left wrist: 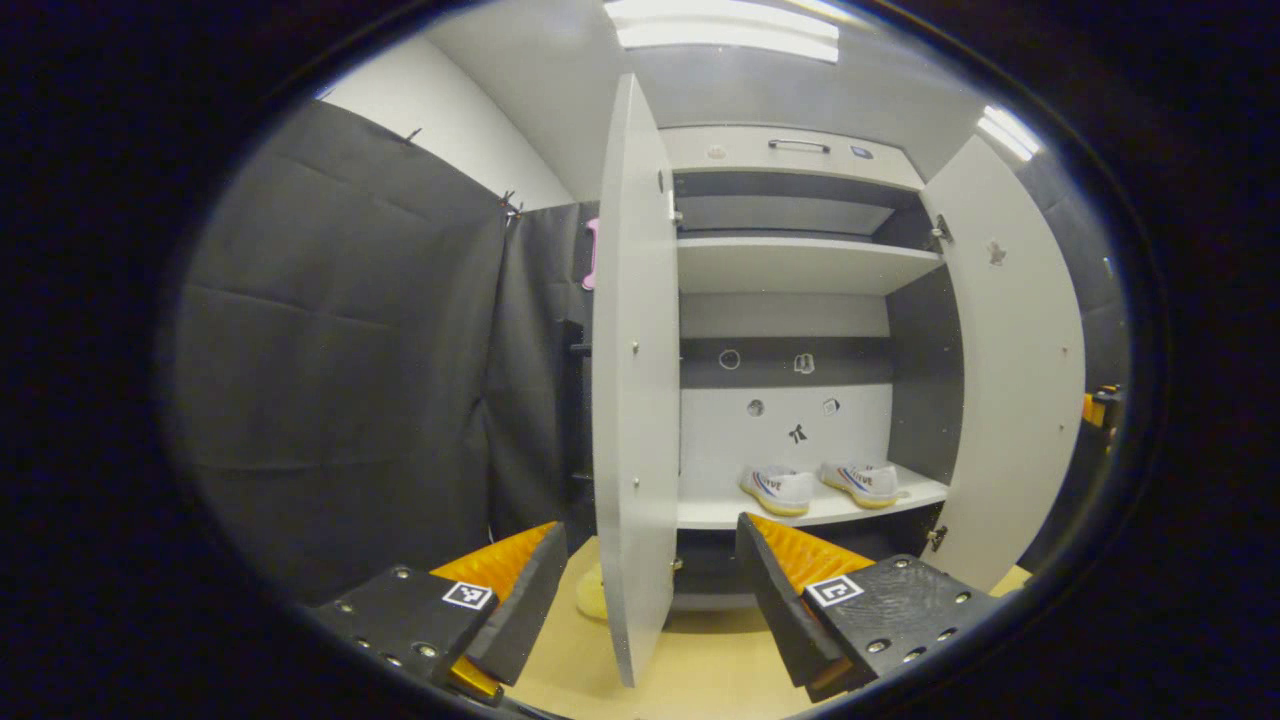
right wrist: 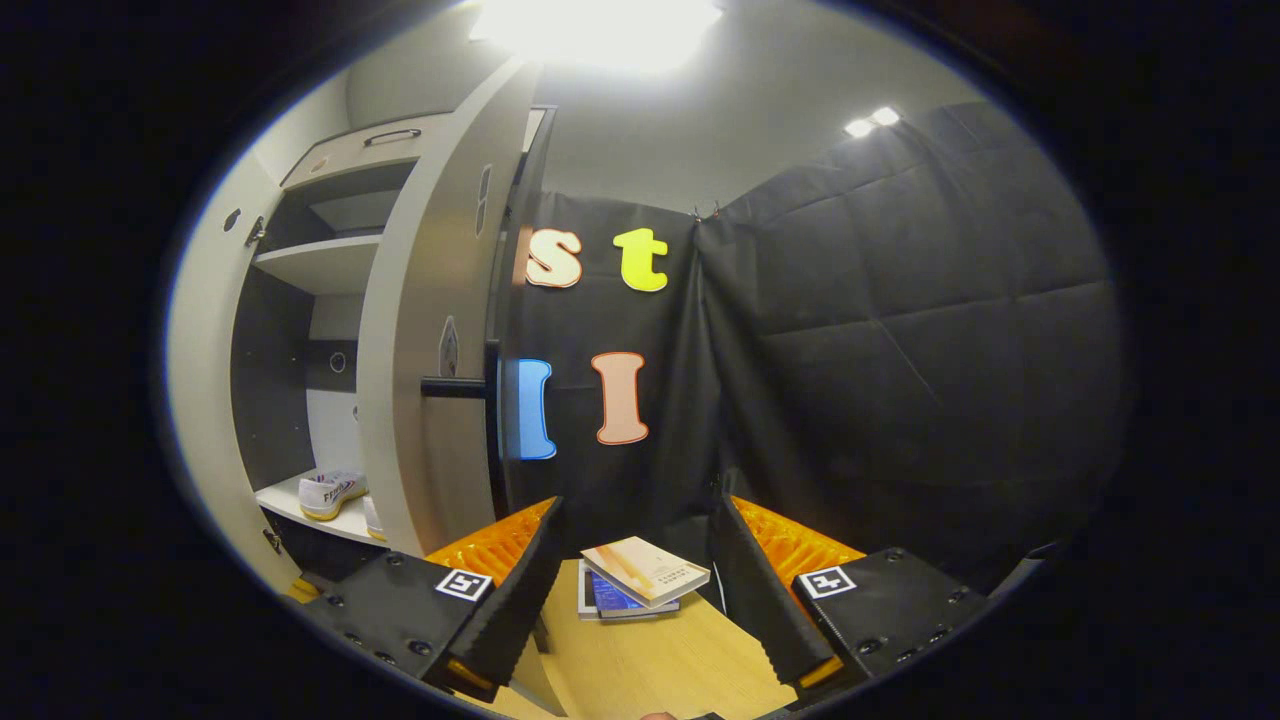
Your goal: Grab one shoe with the right hand and put it into the shoe cabinet, grab the other shoe with the left hand and put it into the shoe cabinet; then close the right door with the right hand and the left door with the left hand.
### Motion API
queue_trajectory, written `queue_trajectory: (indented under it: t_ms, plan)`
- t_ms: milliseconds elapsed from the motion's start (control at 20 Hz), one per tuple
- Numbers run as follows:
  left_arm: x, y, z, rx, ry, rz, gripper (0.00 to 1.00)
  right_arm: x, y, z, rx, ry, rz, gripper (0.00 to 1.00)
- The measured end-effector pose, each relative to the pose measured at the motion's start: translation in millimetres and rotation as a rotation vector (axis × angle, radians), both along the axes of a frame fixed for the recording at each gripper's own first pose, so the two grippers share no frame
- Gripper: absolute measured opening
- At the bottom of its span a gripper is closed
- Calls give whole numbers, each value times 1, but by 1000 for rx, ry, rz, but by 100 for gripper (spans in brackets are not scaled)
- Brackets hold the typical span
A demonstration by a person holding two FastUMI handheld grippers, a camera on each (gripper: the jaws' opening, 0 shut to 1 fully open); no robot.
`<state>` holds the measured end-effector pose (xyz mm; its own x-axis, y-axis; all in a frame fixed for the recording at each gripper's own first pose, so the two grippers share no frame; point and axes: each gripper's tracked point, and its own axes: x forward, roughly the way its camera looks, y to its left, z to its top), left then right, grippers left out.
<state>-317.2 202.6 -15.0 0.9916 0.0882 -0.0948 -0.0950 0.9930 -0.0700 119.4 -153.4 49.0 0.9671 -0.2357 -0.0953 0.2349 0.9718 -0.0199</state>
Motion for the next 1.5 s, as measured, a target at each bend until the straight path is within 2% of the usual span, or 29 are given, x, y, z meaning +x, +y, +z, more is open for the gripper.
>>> queue_trajectory:
  t_ms: [50, 150, 200, 250, 300, 400, 450, 500, 550, 750, 800, 850, 950, 1050, 1100, 1150, 1200, 1250, 1350, 1400, 1500]
  plan:
    - [0, 6, -1, -6, -1, 9, 100, 0, 5, 1, -8, -4, 9, 91]
    - [0, 13, 0, -16, -5, 23, 96, -1, 15, 2, -13, -6, 31, 92]
    - [0, 16, 0, -19, -5, 26, 96, -3, 20, 2, -5, -4, 44, 95]
    - [0, 18, 0, -19, -7, 27, 100, -3, 27, 2, 5, -5, 57, 95]
    - [0, 18, 0, -17, -8, 26, 96, -3, 33, 2, 16, -3, 70, 95]
    - [0, 18, 2, -11, -11, 24, 100, -4, 49, 0, 32, -4, 103, 95]
    - [0, 18, 2, -10, -12, 24, 100, -2, 55, 0, 37, -6, 120, 92]
    - [-1, 18, 3, -9, -14, 22, 100, -1, 63, 1, 42, -7, 136, 95]
    - [-2, 19, 3, -9, -15, 21, 96, -1, 71, 0, 51, -7, 151, 95]
    - [-6, 29, 2, -15, -10, 36, 96, 3, 100, -3, 86, -3, 209, 95]
    - [-7, 33, 2, -14, -9, 43, 100, 5, 106, -1, 92, -6, 220, 95]
    - [-9, 37, 1, -13, -9, 51, 100, 8, 111, -1, 94, -8, 230, 92]
    - [-13, 47, -1, -13, -8, 68, 96, 12, 125, -1, 92, -3, 256, 95]
    - [-15, 57, -2, -12, -6, 86, 96, 16, 139, -2, 94, -1, 282, 92]
    - [-15, 61, -4, -12, -2, 93, 100, 20, 147, 0, 96, -3, 296, 92]
    - [-15, 65, -6, -13, 3, 100, 96, 23, 157, 1, 97, -4, 312, 92]
    - [-16, 68, -7, -14, 7, 107, 96, 26, 165, 1, 100, -3, 327, 96]
    - [-18, 74, -9, -15, 9, 114, 100, 30, 174, 1, 100, -5, 340, 95]
    - [-20, 83, -14, -15, 18, 129, 100, 42, 190, 1, 85, -3, 356, 95]
    - [-21, 88, -15, -14, 23, 136, 96, 48, 195, 2, 79, -4, 357, 95]
    - [-22, 96, -18, -12, 30, 150, 100, 54, 201, 2, 75, -4, 359, 96]
